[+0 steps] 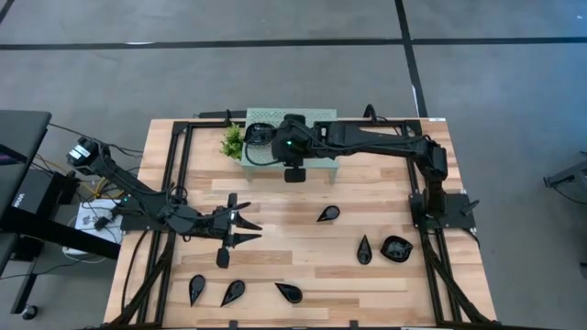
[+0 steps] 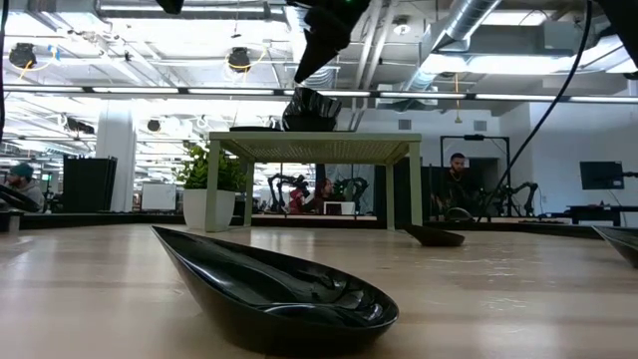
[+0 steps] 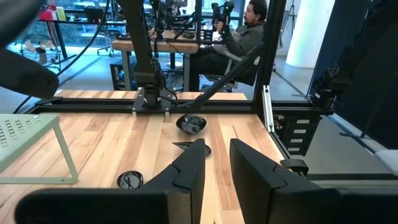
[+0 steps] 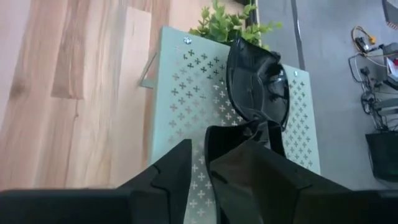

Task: Pick & Place Mini shaped plates
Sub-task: Stack the distorted square plate on top of the other distorted square plates on the shelf

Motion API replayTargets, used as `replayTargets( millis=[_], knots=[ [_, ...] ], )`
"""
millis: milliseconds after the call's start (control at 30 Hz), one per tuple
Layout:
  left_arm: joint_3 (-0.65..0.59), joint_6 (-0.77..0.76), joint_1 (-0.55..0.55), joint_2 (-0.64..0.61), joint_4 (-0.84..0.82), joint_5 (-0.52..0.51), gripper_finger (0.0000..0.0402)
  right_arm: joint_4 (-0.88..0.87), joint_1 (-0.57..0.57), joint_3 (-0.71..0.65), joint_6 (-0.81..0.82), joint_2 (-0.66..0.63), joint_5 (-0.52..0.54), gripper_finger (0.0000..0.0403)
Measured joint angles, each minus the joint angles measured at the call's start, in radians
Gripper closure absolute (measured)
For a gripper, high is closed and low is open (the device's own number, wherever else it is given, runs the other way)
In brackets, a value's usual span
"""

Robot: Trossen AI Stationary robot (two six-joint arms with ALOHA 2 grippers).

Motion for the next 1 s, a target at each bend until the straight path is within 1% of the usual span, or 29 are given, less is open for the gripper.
replayTargets(
  millis=[200,300,433,667,800,933,1000],
  knots=[
    [0.0,0.0,0.0,-0.001,0.008,0.0,0.0325,0.047,-0.029,0.0,0.0,0.0,0.0,0.027],
    [0.0,0.0,0.0,-0.001,0.008,0.0,0.0325,0.017,-0.046,0.0,0.0,0.0,-0.014,0.0278],
    [0.0,0.0,0.001,-0.001,0.009,0.0,0.0325,-0.028,-0.061,0.0,0.0,0.0,-0.083,0.0281],
    [0.0,0.007,0.001,-0.001,0.015,0.0,0.0325,-0.036,-0.079,0.0,0.0,0.0,-0.082,0.0285],
    [0.0,0.007,0.001,-0.001,0.015,0.0,0.0325,-0.039,-0.094,0.0,0.0,0.0,-0.085,0.0315],
    [0.0,0.007,0.001,-0.001,0.018,0.0,0.0325,-0.051,-0.112,0.0,0.0,0.0,-0.185,0.0361],
    [0.0,0.007,0.001,-0.001,0.019,0.0,0.0325,-0.054,-0.119,0.0,0.0,0.0,-0.213,0.0386]
  ],
)
